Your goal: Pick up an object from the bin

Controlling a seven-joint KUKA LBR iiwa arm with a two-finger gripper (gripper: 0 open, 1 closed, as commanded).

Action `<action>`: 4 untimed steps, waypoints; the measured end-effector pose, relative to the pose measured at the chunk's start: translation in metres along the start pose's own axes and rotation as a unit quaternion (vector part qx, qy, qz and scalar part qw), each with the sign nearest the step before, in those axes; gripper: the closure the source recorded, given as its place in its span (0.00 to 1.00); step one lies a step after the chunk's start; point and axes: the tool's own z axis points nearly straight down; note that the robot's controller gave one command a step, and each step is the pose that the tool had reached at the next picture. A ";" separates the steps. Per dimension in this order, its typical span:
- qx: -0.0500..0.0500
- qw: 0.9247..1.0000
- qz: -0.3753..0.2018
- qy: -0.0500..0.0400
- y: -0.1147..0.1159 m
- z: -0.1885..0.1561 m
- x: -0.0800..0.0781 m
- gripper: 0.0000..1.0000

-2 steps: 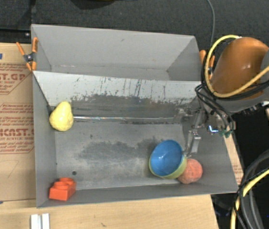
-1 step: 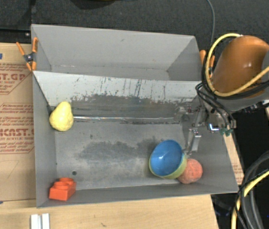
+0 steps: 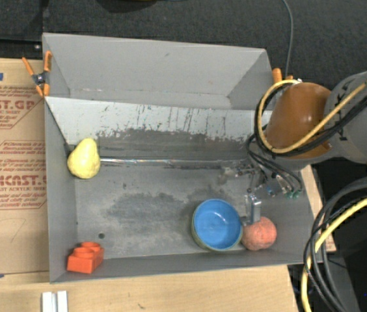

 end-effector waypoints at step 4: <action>0.001 0.968 -0.251 -0.013 0.071 0.033 0.010 1.00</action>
Offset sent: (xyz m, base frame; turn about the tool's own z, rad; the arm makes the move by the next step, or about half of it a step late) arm -0.0375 0.0716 0.0011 -0.3344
